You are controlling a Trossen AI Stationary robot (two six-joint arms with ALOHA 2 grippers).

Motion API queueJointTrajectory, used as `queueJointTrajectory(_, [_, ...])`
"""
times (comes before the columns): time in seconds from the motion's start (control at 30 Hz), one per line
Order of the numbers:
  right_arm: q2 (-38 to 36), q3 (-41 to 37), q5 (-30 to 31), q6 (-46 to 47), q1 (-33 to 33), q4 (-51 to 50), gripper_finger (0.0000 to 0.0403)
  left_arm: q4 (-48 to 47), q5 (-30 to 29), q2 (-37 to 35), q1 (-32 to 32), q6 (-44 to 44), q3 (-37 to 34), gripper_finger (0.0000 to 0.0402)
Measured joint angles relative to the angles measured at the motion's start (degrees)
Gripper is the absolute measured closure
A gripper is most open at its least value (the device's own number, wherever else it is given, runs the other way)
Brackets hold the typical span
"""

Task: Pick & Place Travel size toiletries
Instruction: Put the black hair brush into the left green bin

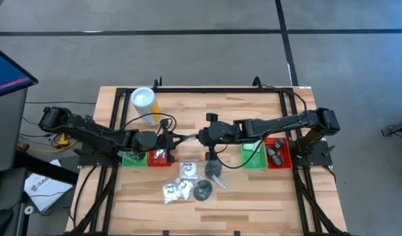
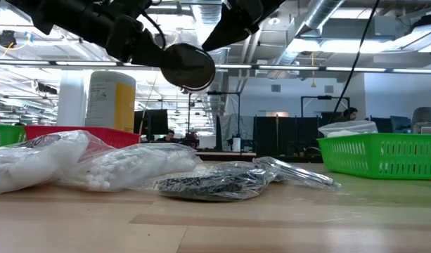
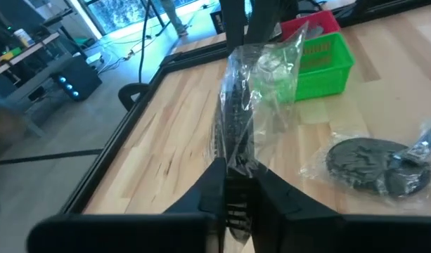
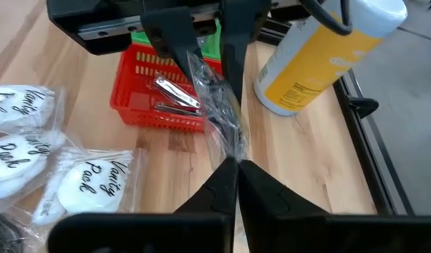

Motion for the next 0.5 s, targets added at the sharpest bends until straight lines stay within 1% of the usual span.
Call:
queueJointTrajectory(0.2, [0.0,0.0,0.0,0.0,-0.5,-0.7,0.0378,-1.7,-3.9,-0.1,-1.2,-2.2,0.0,0.0382])
queueJointTrajectory(0.37, [0.0,0.0,0.0,0.9,-1.1,-3.5,0.0356,-8.8,-8.1,-2.0,-2.6,-7.3,0.0,0.038])
queueJointTrajectory(0.5, [0.0,0.0,0.0,1.5,-1.5,-4.4,0.0347,-15.2,-8.4,-4.3,-3.5,-12.3,0.0,0.038])
